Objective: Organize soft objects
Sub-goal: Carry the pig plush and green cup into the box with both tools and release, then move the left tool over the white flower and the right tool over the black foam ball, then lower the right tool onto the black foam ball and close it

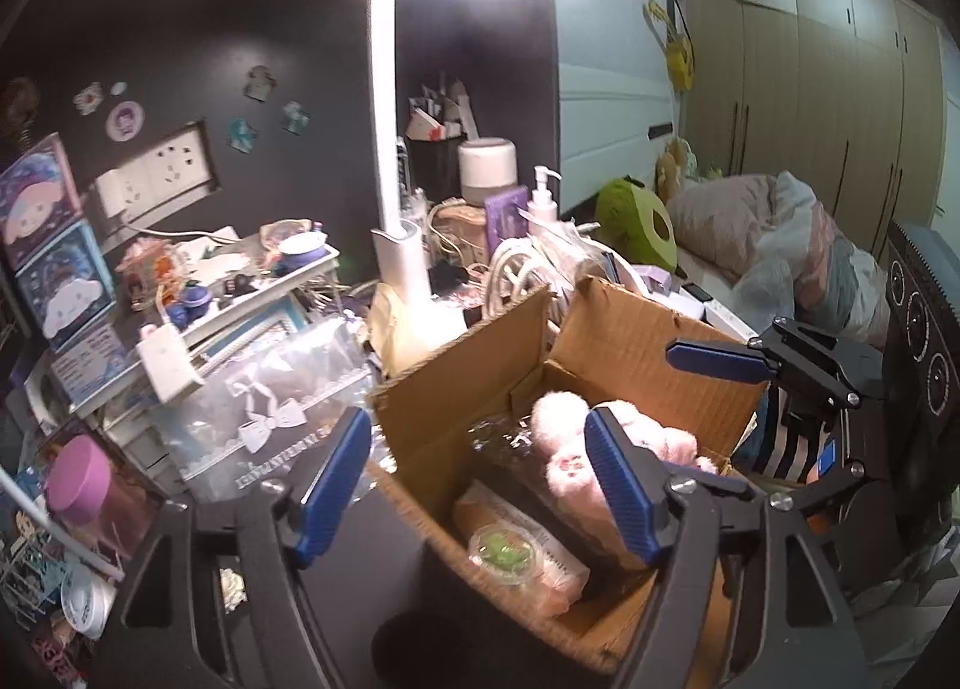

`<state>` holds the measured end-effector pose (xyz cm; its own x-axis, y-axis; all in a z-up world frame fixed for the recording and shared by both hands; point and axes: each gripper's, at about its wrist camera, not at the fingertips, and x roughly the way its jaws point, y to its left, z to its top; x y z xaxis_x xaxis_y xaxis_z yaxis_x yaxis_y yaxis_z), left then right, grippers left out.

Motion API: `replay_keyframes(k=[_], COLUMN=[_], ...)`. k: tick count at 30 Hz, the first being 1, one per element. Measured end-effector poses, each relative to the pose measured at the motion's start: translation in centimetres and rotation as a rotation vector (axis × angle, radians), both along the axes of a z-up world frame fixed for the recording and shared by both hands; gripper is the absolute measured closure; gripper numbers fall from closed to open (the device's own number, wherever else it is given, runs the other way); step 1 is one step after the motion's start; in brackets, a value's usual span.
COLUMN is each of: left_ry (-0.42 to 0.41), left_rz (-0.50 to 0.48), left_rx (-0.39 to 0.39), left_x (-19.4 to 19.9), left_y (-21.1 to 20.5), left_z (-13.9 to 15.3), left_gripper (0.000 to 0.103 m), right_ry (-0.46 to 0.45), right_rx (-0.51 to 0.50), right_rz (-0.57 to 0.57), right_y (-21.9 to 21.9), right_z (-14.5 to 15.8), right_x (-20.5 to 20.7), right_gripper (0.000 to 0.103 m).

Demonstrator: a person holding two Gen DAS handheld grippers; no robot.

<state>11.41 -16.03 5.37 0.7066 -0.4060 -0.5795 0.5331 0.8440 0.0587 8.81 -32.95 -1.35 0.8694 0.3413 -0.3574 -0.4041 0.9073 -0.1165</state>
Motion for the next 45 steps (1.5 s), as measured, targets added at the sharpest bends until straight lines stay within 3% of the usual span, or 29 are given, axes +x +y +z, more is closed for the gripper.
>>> replay_keyframes(k=[6,11,13,20,29,37,42,45], left_ry=[-0.036,-0.074,-0.076,-0.036,0.093,0.233,0.307,0.321], left_rz=[0.053,0.161,0.205,0.334,0.391,0.327,0.327,0.352], left_rx=[-0.043,-0.031,-0.026,0.004,0.032,0.006,0.007,0.010], left_x=[-1.4,-2.6,-2.7,-2.4,0.3,4.5,7.1,8.3], left_y=[4.3,9.2,11.2,18.1,22.5,21.3,20.2,19.9], left_z=[0.6,0.3,-0.2,-3.8,-10.0,-13.9,-15.9,-16.5], left_gripper=[0.028,0.028,0.028,0.027,0.027,0.028,0.045,0.053], right_ry=[-0.030,-0.098,-0.119,-0.099,0.091,0.282,0.323,0.347], right_rx=[0.019,0.051,0.056,0.021,-0.033,-0.069,-0.090,-0.103], right_rz=[0.029,0.087,0.118,0.267,0.337,0.169,0.075,0.068], right_y=[1.8,4.6,6.1,13.1,19.6,19.5,18.4,18.3], right_z=[1.3,3.1,3.6,3.6,-1.8,-8.6,-11.0,-11.6], right_x=[-1.7,-4.0,-4.8,-6.2,-4.6,-1.8,-0.8,0.0], right_gripper=[0.040,0.039,0.033,0.032,0.032,0.032,0.033,0.045])
